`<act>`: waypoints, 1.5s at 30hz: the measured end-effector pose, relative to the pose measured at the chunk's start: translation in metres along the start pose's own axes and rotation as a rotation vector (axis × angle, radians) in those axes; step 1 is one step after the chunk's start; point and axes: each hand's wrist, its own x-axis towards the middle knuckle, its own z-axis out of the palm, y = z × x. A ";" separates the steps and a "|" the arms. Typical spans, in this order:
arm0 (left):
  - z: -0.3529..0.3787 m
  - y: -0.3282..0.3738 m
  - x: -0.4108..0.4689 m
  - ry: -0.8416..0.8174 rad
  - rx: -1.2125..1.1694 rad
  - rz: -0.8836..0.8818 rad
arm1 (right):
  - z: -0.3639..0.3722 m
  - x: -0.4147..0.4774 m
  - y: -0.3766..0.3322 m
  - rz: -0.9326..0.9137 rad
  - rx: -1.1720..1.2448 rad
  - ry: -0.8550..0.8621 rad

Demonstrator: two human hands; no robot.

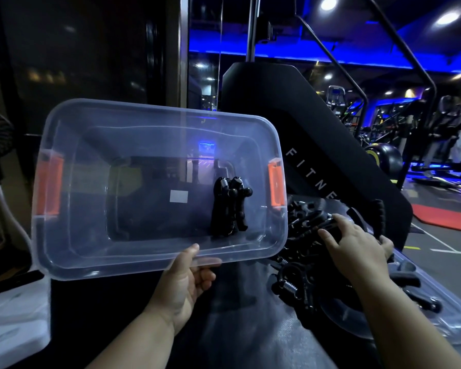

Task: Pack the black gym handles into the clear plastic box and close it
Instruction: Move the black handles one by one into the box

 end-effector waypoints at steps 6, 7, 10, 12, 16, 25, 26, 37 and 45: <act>0.000 0.001 -0.001 0.003 0.009 -0.004 | 0.000 0.000 -0.001 0.000 0.061 0.053; 0.000 0.000 -0.001 0.004 0.011 -0.007 | 0.000 0.001 -0.001 -0.002 0.080 0.061; 0.000 0.001 -0.001 0.009 0.012 -0.008 | 0.000 0.002 0.000 -0.011 0.137 0.083; 0.001 0.001 -0.001 0.016 0.015 -0.008 | 0.000 0.000 0.000 -0.029 0.163 0.099; 0.000 0.001 -0.001 0.029 0.022 -0.009 | -0.001 -0.003 0.000 -0.062 0.195 0.101; 0.001 0.002 -0.004 0.030 0.029 -0.006 | -0.010 -0.008 -0.001 -0.097 0.266 0.048; 0.001 0.003 -0.004 0.030 0.027 -0.006 | -0.012 -0.008 -0.002 -0.088 0.294 0.026; 0.005 0.004 -0.007 0.026 0.018 -0.006 | -0.011 -0.014 0.006 -0.087 0.662 0.069; 0.005 0.006 -0.008 0.027 0.016 -0.006 | -0.010 -0.019 0.009 -0.078 0.907 0.239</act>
